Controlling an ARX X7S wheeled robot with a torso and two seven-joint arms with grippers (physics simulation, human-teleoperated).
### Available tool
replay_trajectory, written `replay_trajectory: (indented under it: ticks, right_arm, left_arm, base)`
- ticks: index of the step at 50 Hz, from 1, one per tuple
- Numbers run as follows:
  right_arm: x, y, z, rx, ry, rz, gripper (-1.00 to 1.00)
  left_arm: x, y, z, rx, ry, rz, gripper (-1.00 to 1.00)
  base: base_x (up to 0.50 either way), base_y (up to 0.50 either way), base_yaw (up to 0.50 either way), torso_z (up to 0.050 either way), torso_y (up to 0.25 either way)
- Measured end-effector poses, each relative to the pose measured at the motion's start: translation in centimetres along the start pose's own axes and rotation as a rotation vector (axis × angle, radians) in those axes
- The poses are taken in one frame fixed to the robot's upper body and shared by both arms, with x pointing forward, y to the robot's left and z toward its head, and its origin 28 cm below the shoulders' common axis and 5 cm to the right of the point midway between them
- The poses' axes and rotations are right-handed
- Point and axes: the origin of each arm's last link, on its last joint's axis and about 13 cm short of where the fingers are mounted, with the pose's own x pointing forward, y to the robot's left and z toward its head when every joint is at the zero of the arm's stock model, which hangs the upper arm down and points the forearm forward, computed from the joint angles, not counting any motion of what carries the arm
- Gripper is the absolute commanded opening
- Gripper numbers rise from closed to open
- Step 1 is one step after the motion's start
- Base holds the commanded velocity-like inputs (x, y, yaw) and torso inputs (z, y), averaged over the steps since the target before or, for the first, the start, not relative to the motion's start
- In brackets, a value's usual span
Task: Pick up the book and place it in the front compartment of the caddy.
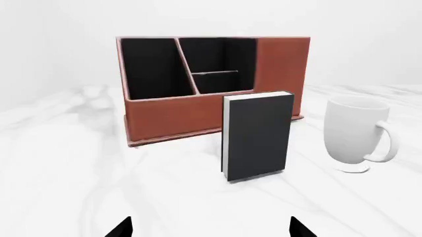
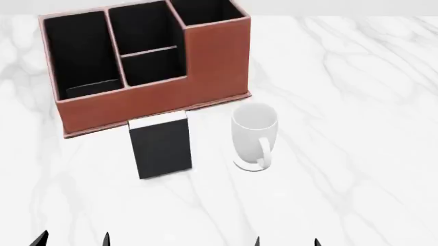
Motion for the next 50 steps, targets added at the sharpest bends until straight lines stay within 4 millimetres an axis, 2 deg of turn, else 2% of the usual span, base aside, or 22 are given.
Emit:
replay_trajectory:
  ticks: [20,25,32,43,50]
  right_arm:
    - [0.1,0.0,-0.1,-0.004,0.020,-0.031,1.00]
    - [0.3,-0.3,0.4,-0.001,0.016,-0.050,1.00]
    - [0.6,-0.9,2.8,-0.012,-0.029,-0.083,1.00]
    - [0.6,-1.9,7.7,0.001,-0.158,-0.110,1.00]
    - [0.3,-2.4,10.0,0.011,-0.224,-0.117,1.00]
  left_arm:
    - [0.1,0.0,0.0,0.004,0.002,0.006,1.00]
    - [0.3,0.2,0.7,-0.006,-0.012,0.012,1.00]
    - [0.9,0.8,3.2,-0.010,-0.083,0.026,1.00]
    - [0.8,1.8,7.6,-0.006,-0.207,0.033,1.00]
    - [0.5,2.2,9.4,-0.015,-0.251,0.032,1.00]
  base:
    - [0.00,0.00,0.00,0.000,0.000]
    - [0.00,0.00,0.00,0.000,0.000]
    - [0.12,0.00,0.00,0.000,0.000]
    - [0.48,0.00,0.00,0.000,0.000]
    - [0.50,0.00,0.00,0.000,0.000]
